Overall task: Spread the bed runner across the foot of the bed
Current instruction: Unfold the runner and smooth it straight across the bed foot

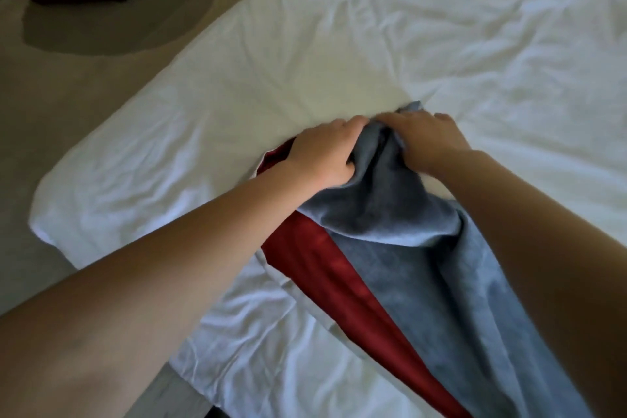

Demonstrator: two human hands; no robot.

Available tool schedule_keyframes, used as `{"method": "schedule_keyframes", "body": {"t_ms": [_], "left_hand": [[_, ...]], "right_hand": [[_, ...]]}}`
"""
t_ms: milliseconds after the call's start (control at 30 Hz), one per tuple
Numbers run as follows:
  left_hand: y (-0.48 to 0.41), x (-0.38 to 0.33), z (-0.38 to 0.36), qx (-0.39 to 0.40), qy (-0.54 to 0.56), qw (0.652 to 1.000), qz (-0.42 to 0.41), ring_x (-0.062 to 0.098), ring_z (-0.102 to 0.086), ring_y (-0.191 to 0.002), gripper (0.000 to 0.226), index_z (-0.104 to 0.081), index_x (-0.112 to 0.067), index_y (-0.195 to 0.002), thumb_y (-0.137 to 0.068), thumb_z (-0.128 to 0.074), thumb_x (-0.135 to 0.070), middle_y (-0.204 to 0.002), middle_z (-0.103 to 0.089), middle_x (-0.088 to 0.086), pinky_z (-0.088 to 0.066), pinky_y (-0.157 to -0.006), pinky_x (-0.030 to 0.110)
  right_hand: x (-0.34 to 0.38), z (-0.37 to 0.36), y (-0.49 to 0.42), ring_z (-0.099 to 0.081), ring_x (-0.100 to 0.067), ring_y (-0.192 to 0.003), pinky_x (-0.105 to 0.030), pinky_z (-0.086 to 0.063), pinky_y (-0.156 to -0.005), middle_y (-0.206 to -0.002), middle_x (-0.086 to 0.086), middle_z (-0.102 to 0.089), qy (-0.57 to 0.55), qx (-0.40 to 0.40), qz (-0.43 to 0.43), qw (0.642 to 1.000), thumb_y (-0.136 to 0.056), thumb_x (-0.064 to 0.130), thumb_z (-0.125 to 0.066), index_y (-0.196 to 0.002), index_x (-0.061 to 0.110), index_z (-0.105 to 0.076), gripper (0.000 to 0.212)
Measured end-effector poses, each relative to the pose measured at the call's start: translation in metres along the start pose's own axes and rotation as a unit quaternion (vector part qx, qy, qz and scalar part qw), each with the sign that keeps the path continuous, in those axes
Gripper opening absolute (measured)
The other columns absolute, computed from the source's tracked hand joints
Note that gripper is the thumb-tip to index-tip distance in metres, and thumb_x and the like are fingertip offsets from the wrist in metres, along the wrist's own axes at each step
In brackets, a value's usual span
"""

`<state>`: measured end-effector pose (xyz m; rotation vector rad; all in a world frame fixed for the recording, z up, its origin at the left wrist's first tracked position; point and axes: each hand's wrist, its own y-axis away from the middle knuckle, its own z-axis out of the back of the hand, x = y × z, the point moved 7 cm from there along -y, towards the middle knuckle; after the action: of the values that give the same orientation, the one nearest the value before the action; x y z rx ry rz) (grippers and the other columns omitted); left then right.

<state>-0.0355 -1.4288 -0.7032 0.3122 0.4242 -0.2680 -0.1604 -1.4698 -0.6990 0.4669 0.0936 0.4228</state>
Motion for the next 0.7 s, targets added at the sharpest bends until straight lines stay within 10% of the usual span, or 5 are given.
{"method": "schedule_keyframes", "body": {"t_ms": [133,533,700], "left_hand": [[0.012,-0.004,-0.006,-0.010,0.006,1.000,-0.010,0.031,-0.064,-0.081,0.068,-0.026,-0.017,-0.145,-0.083,-0.055,-0.011,-0.091,-0.067,0.010,-0.050,-0.066,0.036],[0.076,0.058,0.101,-0.287,-0.041,0.953,0.093,0.038,-0.058,-0.079,0.053,-0.057,-0.007,-0.119,-0.069,-0.050,0.009,-0.087,-0.067,0.014,-0.049,-0.074,0.042],[0.102,0.087,0.092,-0.219,-0.101,0.951,0.195,0.035,-0.054,-0.083,0.038,-0.056,-0.007,-0.109,-0.074,-0.053,0.007,-0.089,-0.062,0.014,-0.043,-0.064,0.040]], "right_hand": [[-0.005,0.003,0.016,-0.057,-0.034,-0.097,-0.037,-0.047,-0.073,-0.108,-0.015,-0.059,-0.099,-0.048,-0.017,0.994,-0.084,0.006,-0.051,-0.104,0.012,-0.059,0.023],[0.073,0.091,0.013,-0.052,-0.032,-0.101,-0.036,-0.044,-0.063,-0.112,-0.017,-0.056,-0.088,-0.290,0.088,0.949,-0.083,-0.001,-0.053,-0.103,0.003,-0.062,0.023],[0.099,0.049,-0.001,-0.051,-0.034,-0.101,-0.036,-0.037,-0.060,-0.115,-0.013,-0.049,-0.016,-0.174,0.086,0.981,-0.088,0.006,-0.051,-0.111,0.009,-0.053,0.023]]}}
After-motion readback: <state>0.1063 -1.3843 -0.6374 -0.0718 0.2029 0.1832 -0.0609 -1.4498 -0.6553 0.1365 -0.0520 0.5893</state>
